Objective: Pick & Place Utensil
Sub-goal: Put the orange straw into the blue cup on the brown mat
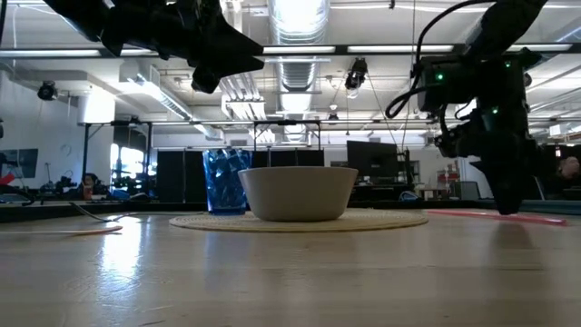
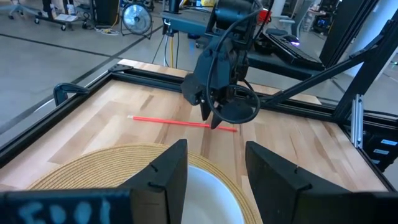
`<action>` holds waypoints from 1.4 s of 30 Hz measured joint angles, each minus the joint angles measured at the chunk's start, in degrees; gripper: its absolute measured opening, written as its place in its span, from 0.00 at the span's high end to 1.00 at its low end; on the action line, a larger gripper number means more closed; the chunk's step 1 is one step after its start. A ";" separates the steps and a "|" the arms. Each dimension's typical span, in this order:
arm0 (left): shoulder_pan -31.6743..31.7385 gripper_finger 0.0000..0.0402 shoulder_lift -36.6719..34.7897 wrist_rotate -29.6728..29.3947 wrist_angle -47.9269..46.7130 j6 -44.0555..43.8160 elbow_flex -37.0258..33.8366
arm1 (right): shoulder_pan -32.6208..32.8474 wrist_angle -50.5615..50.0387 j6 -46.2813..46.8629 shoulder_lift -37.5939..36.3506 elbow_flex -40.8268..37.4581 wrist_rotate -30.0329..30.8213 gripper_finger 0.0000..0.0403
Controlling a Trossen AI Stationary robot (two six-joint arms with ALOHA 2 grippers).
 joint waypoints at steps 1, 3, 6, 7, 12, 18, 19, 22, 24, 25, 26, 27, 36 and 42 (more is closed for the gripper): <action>0.00 0.62 0.00 0.00 0.00 0.00 0.00 | 0.00 0.67 0.00 0.06 -0.03 0.03 0.60; 0.00 0.62 0.00 -0.01 0.02 0.00 0.00 | 0.02 1.83 0.00 0.38 -0.03 0.03 0.61; 0.00 0.62 0.00 -0.01 0.00 -0.01 0.00 | 0.00 2.71 -0.07 1.54 -0.03 0.36 0.63; 0.00 0.62 0.00 0.00 0.00 -0.02 0.00 | 0.00 2.78 -0.08 2.15 -0.03 1.00 0.64; 0.00 0.62 0.00 -0.01 -0.08 0.00 0.00 | 0.02 2.66 -0.26 4.99 0.34 1.79 0.67; 0.00 0.62 0.00 0.00 -0.18 0.00 0.00 | 0.02 2.75 -1.08 6.18 0.50 2.10 0.73; 0.00 0.62 0.00 0.00 -0.20 -0.02 -0.02 | 0.02 2.76 -1.15 6.09 0.48 2.19 0.74; 0.00 0.62 0.01 -0.02 -0.20 -0.02 -0.02 | 0.02 2.77 -1.16 5.32 0.26 2.63 0.80; 0.00 0.62 0.02 0.00 -0.20 -0.13 -0.02 | 0.02 2.78 -1.15 4.86 0.16 2.96 0.85; 0.00 0.62 0.00 0.00 -0.20 -0.15 -0.02 | 0.02 2.76 -1.16 4.64 0.16 3.24 0.87; 0.00 0.62 0.00 0.00 -0.22 -0.27 -0.02 | 0.02 2.76 -1.14 4.54 0.14 3.77 0.89; 0.00 0.62 0.02 0.00 -0.22 -0.31 -0.02 | 0.02 2.72 -1.12 4.45 0.11 4.27 0.92; 0.00 0.62 0.02 0.00 -0.55 -0.37 -0.11 | 0.04 2.72 -0.99 3.77 0.05 6.88 0.97; 0.00 0.62 0.02 0.00 -0.52 -0.40 -0.11 | -0.22 0.15 -1.16 -0.57 -0.04 9.26 0.97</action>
